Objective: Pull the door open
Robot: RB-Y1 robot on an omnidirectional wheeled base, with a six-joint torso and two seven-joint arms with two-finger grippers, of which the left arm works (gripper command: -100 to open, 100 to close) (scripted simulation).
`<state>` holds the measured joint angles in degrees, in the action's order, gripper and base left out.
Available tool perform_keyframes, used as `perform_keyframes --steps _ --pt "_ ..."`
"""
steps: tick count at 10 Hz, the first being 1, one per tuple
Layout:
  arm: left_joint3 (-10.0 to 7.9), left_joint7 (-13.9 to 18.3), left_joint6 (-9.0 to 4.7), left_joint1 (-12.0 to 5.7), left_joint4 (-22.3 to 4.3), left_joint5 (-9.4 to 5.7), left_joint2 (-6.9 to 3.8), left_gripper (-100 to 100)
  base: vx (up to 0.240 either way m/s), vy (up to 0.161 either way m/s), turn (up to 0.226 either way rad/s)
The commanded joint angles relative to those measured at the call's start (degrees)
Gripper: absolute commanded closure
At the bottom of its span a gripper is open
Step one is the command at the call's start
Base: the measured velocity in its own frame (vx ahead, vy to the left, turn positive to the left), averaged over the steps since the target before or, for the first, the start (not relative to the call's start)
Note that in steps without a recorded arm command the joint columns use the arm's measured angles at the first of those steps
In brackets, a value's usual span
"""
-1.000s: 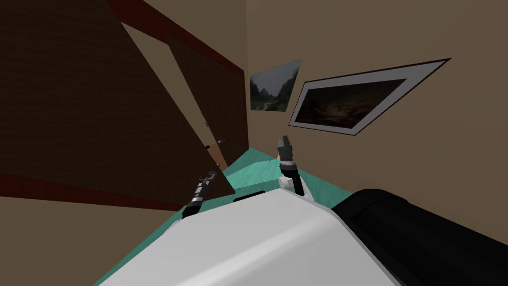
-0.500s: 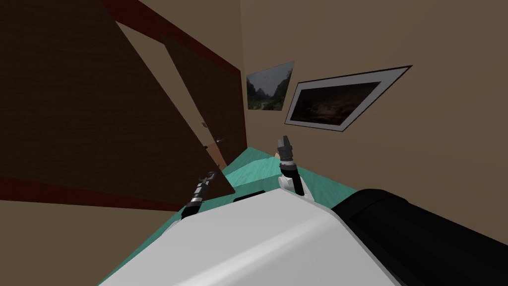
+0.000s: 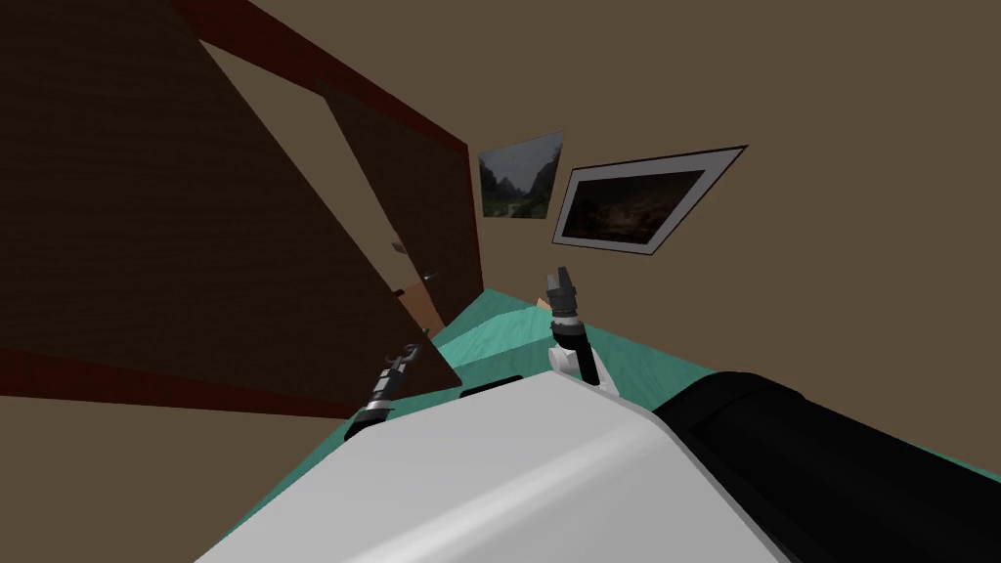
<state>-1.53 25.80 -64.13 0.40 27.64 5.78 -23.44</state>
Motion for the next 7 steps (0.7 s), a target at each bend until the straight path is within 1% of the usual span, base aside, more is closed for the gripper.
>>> perform_keyframes --steps 1,2,3,4,5,6,7 --pt "-0.01 0.75 -1.34 1.40 0.44 0.04 -0.55 100 -0.067 0.023 -0.198" --pt "-0.11 1.05 -2.23 1.92 0.09 0.01 -0.93 100 -0.101 0.052 -0.209" --pt "-0.30 1.62 -3.93 2.91 -0.58 -0.04 -1.64 100 -0.154 0.055 -0.242" --pt "-0.38 1.88 -4.69 3.35 -0.87 -0.07 -1.96 100 -0.166 0.067 -0.189" --pt "-0.53 2.31 -5.98 4.09 -1.38 -0.11 -2.51 100 -0.147 0.065 -0.192" --pt "-0.58 2.48 -6.49 4.39 -1.57 -0.13 -2.72 100 -0.136 0.039 -0.096" --pt "-0.58 2.48 -6.49 4.39 -1.57 -0.13 -2.72 100 -0.091 0.015 0.000"
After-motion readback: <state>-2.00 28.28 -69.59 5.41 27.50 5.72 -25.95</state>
